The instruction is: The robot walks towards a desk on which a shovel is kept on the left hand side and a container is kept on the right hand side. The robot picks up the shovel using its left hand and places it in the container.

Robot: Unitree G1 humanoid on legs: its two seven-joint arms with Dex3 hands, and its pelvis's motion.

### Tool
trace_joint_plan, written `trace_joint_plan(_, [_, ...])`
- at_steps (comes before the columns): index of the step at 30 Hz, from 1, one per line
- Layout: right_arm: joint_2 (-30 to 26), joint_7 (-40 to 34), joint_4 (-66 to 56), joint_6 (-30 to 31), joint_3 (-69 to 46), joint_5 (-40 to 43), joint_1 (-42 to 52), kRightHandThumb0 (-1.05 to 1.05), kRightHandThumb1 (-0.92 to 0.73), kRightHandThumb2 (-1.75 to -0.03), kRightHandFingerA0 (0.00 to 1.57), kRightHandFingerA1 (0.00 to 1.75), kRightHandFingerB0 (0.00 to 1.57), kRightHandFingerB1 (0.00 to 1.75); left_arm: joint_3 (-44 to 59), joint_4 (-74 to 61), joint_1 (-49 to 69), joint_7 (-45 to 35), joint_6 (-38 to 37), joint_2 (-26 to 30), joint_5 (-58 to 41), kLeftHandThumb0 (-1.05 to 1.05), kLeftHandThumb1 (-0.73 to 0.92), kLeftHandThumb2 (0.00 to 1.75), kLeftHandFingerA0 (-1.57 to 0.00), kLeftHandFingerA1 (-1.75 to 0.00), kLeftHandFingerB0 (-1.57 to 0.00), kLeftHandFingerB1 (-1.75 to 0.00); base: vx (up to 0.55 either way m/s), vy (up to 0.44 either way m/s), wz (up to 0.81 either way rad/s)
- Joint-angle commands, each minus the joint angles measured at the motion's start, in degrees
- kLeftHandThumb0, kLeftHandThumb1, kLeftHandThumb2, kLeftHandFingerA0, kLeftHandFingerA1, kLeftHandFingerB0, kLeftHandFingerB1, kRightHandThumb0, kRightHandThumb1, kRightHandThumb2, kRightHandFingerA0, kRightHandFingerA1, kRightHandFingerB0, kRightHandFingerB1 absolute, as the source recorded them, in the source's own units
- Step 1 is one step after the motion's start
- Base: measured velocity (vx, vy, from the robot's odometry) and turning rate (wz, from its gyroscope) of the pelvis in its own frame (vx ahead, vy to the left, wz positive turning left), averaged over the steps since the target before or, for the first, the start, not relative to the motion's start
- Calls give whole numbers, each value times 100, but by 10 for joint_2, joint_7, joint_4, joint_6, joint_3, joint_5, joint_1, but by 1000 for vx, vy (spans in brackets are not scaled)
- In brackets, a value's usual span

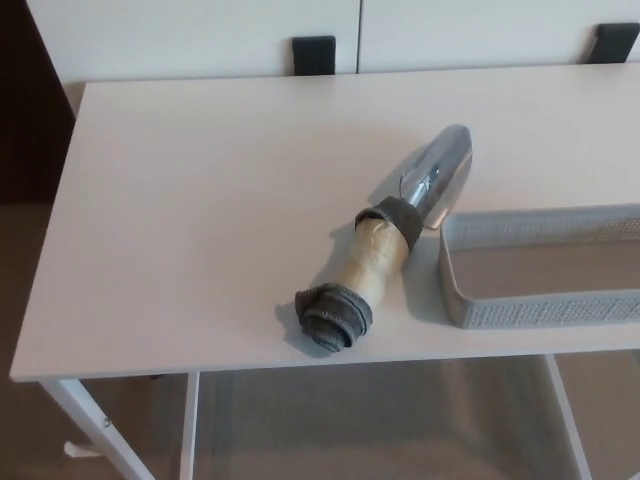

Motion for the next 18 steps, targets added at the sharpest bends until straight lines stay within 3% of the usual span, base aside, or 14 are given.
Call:
trace_joint_plan(1, [-13, -1, -4, -5, 2, -7, -3, -16, -55, -54, 70, 60, 59, 55, -39, -47, 30, 9, -55, -11, 39, -45, 51, 72, -46, -45, -40, -42, 0, 0, 0])
trace_joint_plan(2, [-14, -1, -4, -4, 2, -7, -4, -16, -55, -54, 70, 60, 59, 55, -43, -51, 32, 11, -54, -11, 39, -45, 51, 72, -46, -45, -40, -42, 0, 0, 0])
trace_joint_plan(3, [-14, 0, -5, 0, 0, -3, -6, -19, -51, -63, 73, 65, 58, 58, -71, -69, 42, 16, -95, -9, 72, -35, 64, 59, -49, -36, -40, -33, 0, 0, 0])
trace_joint_plan(5, [-14, 3, -5, 0, 0, -2, -7, -20, -51, -63, 73, 66, 58, 59, -93, -94, 57, 23, -115, -7, 93, -38, 64, 59, -48, -36, -38, -33, 0, 0, 0])
trace_joint_plan(6, [-14, 4, -4, 0, 1, -2, -7, -14, -52, -55, 73, 62, 59, 55, -107, -129, 78, 19, -123, -5, 102, -41, 65, 60, -44, -35, -36, -32, 0, 0, 0])
trace_joint_plan(8, [-14, 8, 1, -3, 4, -2, -15, -20, -50, -62, 71, 66, 57, 59, -133, -210, 108, -4, -133, 2, 102, -39, 65, 59, -42, -36, -34, -32, 0, 0, 0])
trace_joint_plan(9, [-16, 8, -3, -6, 5, -6, -11, -16, -54, -54, 70, 61, 60, 56, -149, -268, 128, -18, -140, 12, 104, -36, 65, 60, -40, -35, -31, -31, 0, 0, 0])
trace_joint_plan(11, [-15, 6, -3, -4, 4, -3, -13, -21, -50, -63, 72, 66, 58, 59, -173, -403, 167, -49, -127, 31, 82, -36, 65, 59, -40, -35, -31, -31, 0, 0, 0])
trace_joint_plan(13, [-15, 4, -1, 1, 2, -2, -24, -21, -50, -63, 72, 66, 59, 59, -180, -455, 167, -59, -115, 41, 78, -37, 65, 59, -40, -35, -30, -31, 0, 0, 0])
trace_joint_plan(14, [-15, 4, 0, 5, 1, 0, -29, -14, -55, -54, 71, 62, 61, 56, -188, -511, 169, -76, -108, 57, 70, -37, 67, 62, -39, -37, -29, -31, 0, 0, 0])
trace_joint_plan(18, [-12, 7, 11, 11, -6, 9, -33, -18, -48, -59, 76, 68, 60, 58, -216, -722, 155, -133, -63, 122, 7, -37, 63, 59, -39, -37, -31, -33, 0, 0, 0])
